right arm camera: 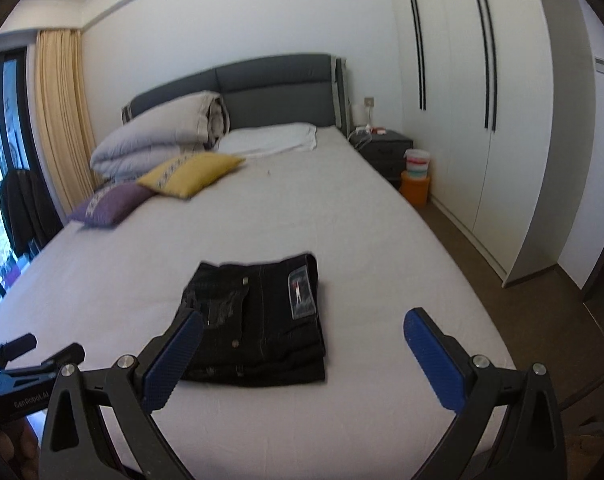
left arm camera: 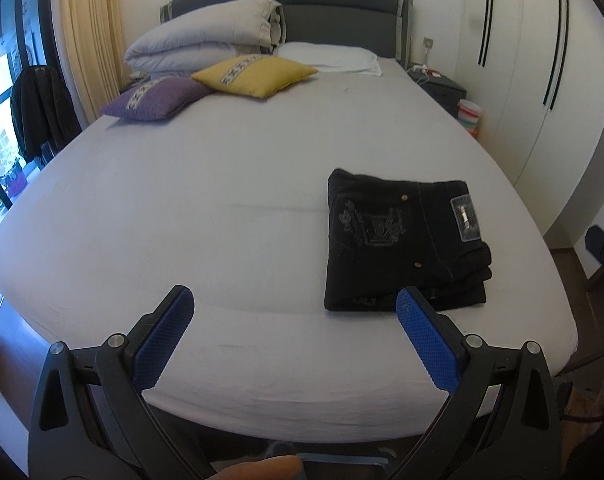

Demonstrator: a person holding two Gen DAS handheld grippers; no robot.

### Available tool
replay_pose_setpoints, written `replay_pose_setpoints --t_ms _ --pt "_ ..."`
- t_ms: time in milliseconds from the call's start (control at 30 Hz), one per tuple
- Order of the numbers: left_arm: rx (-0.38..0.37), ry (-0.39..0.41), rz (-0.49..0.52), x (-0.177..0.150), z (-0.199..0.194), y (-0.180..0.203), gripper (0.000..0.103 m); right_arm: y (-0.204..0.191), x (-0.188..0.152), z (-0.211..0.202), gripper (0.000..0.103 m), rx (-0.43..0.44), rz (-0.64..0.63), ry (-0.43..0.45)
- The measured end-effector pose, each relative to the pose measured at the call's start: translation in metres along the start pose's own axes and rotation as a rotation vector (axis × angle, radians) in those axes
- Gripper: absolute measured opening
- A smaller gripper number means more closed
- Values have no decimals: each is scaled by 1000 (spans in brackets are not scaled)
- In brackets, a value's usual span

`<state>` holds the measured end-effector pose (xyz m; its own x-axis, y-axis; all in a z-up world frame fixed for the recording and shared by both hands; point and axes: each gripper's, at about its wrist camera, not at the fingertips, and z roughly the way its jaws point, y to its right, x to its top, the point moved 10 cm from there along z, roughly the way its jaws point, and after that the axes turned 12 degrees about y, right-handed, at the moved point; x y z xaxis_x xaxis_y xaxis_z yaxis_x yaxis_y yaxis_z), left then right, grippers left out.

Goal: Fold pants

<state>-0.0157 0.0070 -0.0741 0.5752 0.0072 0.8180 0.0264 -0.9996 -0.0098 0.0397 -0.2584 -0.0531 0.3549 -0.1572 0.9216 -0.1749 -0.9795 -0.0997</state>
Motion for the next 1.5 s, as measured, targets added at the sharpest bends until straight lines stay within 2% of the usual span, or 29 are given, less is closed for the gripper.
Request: replay_pose_setpoints --t_ms 200,1500 --pt "3 -18 -4 -6 6 -2 103 -2 -14 5 103 -6 -13 -51" --pt "-9 -58 8 -17 14 3 103 -11 -28 8 103 14 -15 -106"
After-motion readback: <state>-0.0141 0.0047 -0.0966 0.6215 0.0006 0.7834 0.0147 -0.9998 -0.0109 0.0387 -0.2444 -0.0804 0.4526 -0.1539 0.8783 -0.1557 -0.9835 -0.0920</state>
